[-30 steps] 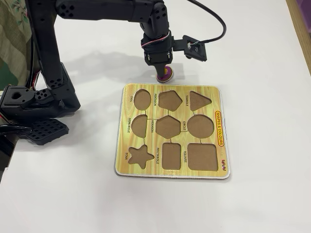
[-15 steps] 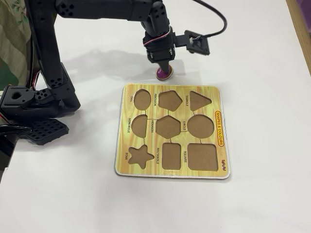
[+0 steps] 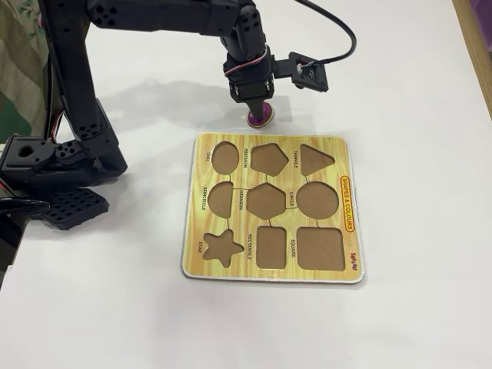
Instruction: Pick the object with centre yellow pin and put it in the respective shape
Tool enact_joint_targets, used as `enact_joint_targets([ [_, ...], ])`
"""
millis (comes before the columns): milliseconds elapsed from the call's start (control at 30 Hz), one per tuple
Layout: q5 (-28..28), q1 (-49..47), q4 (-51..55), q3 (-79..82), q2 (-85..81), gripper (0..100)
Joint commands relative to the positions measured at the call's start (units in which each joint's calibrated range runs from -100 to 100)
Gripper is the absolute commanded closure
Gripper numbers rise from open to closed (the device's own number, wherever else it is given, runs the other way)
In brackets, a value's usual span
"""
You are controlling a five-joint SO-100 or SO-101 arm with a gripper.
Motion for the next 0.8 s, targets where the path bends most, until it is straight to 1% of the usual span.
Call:
enact_joint_targets([
  [0, 0.23, 0.08, -0.55, -1.17, -1.57, 93],
  [100, 0.23, 0.08, -0.12, -1.17, -1.57, 93],
  [233, 0.23, 0.08, 0.05, -0.99, -1.65, 96],
  [667, 0.29, 0.18, 0.14, -1.17, -1.90, 96],
  [767, 0.29, 0.18, -0.21, -0.54, -4.75, 96],
])
